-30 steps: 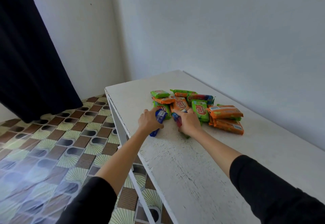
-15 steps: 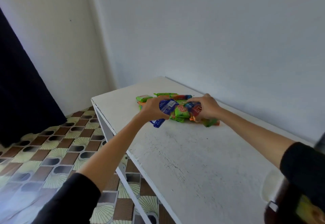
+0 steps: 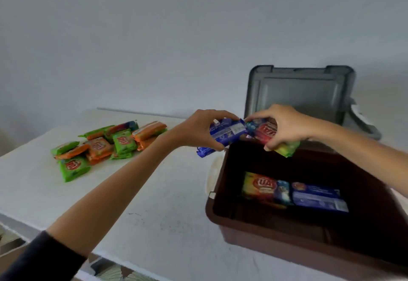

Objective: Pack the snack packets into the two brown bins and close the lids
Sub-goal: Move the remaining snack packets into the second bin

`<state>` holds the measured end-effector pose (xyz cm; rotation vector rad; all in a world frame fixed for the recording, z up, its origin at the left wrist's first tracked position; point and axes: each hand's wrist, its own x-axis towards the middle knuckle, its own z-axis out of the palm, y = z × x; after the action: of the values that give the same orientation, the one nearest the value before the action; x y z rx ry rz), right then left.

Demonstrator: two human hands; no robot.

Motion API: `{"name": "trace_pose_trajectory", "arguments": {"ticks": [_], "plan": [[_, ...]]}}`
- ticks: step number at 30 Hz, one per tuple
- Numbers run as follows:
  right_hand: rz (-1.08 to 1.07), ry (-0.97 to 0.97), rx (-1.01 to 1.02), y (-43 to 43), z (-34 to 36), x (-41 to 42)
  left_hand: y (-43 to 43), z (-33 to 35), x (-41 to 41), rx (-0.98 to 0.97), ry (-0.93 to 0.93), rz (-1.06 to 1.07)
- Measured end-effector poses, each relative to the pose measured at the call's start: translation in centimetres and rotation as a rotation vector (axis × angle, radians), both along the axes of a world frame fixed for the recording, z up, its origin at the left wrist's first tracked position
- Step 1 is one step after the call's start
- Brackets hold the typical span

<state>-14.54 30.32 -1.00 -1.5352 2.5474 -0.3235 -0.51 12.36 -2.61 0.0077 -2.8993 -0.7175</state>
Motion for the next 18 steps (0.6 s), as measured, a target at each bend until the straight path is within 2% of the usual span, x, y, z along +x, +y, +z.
{"name": "trace_pose_trajectory", "arguments": {"ticks": [4, 9, 14, 18], "plan": [[-0.068, -0.03, 0.082, 6.6, -1.5, -1.0, 4.3, -0.7, -3.5, -0.051, -0.096, -0.252], [-0.073, 0.029, 0.136, 11.1, -3.7, -0.9, 7.8, -3.3, -6.2, -0.12, -0.193, -0.397], [-0.046, 0.032, 0.219, 12.2, -6.3, -0.2, 9.4, -5.9, -7.3, -0.367, -0.271, -0.404], [-0.015, 0.064, 0.191, 11.8, -7.9, 0.4, 10.2, -7.3, -7.0, -0.608, -0.261, -0.431]]}}
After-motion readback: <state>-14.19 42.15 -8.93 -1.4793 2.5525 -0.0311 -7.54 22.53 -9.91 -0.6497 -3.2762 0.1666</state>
